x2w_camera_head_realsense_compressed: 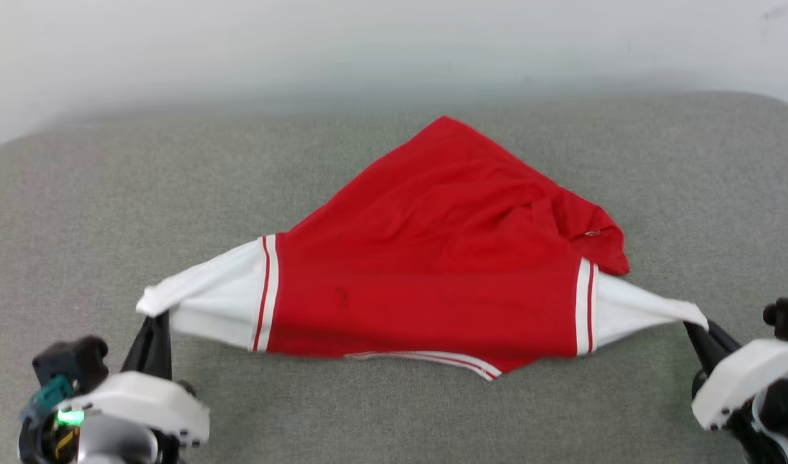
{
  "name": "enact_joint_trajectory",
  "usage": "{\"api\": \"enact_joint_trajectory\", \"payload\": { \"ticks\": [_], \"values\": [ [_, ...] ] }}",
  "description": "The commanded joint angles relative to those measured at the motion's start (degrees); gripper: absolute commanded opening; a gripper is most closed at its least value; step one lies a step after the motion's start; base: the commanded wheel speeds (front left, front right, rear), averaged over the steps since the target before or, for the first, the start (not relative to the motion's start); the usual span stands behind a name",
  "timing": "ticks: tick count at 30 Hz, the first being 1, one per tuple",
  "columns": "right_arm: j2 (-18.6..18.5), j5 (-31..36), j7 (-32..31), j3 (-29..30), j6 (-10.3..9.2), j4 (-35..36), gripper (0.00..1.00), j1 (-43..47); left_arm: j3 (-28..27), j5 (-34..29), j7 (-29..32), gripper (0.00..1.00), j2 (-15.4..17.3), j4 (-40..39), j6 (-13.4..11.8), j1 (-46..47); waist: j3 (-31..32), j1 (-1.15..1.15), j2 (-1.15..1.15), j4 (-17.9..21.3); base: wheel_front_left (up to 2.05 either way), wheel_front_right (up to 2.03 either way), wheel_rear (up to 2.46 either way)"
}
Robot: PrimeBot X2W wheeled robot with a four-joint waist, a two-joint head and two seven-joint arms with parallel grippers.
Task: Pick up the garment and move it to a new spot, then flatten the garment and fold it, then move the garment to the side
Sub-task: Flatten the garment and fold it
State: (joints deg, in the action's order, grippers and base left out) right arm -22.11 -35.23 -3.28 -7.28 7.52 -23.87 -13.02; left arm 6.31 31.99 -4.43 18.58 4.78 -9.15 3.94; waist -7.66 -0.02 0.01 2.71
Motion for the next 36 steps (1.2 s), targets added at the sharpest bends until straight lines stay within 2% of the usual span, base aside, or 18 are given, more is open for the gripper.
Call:
{"api": "enact_joint_trajectory", "payload": {
  "ticks": [1,6,11,15,19,25,26,27,28,29,36],
  "values": [
    [0.56,1.23,-0.84,1.41,-0.07,1.56,0.00,2.40,-0.35,0.04,1.14,0.00,0.44,-1.79,-1.15,-2.55,1.35,0.02,-0.01,-0.19,0.00,0.00,0.00],
    [4.77,4.92,-5.51,8.39,-0.06,8.74,0.00,12.00,-0.03,0.86,4.69,0.00,-0.02,-8.55,-4.10,-11.79,3.83,0.02,-0.01,-0.69,0.00,0.00,0.00],
    [9.42,8.39,-11.00,14.47,-0.06,15.15,0.00,21.38,0.58,2.12,7.02,0.00,-0.36,-10.62,-5.23,-18.85,5.52,0.02,-0.01,-1.18,0.00,0.00,0.00],
    [12.78,10.33,-14.46,17.98,-0.06,18.87,0.00,27.05,1.10,2.83,7.74,0.00,-0.35,-10.19,-5.18,-21.89,6.48,0.02,-0.01,-1.46,0.00,0.00,0.00],
    [14.82,11.94,-16.75,18.44,-0.06,20.36,0.00,30.94,1.71,2.74,6.69,0.00,-0.38,-8.48,-4.35,-22.97,7.32,0.02,-0.01,-1.42,0.00,0.00,0.00],
    [15.70,13.64,-14.85,16.77,-0.05,18.76,0.00,30.47,3.65,0.88,2.77,0.00,-1.51,-6.39,-2.37,-19.97,7.99,0.02,-0.01,-1.17,0.00,0.00,0.00],
    [15.68,13.71,-14.26,16.42,-0.05,18.49,0.11,30.20,4.01,0.60,2.21,0.00,-1.64,-6.07,-2.04,-19.58,8.12,0.02,-0.01,-1.15,0.00,0.00,0.00],
    [15.75,13.65,-13.41,16.18,-0.05,18.29,0.35,29.79,4.36,0.45,1.81,0.00,-1.84,-5.72,-1.83,-19.16,8.24,0.02,-0.01,-1.14,0.00,0.00,0.00],
    [15.82,13.45,-12.45,16.04,-0.05,18.18,0.64,29.35,4.64,0.13,1.27,0.00,-1.92,-5.54,-1.58,-18.58,8.35,0.02,-0.01,-1.16,0.00,0.00,0.00],
    [15.81,13.34,-11.65,15.72,-0.05,18.01,1.00,29.17,4.94,-0.12,0.96,0.00,-2.01,-5.34,-1.46,-18.02,8.44,0.02,-0.01,-1.20,0.00,0.00,0.00],
    [14.61,12.22,-1.91,15.03,-0.05,20.21,1.00,27.26,5.80,-1.07,-0.76,0.00,-2.20,-5.08,-1.00,-15.82,8.51,0.02,-0.01,-0.93,0.00,0.00,0.00]
  ]
}}
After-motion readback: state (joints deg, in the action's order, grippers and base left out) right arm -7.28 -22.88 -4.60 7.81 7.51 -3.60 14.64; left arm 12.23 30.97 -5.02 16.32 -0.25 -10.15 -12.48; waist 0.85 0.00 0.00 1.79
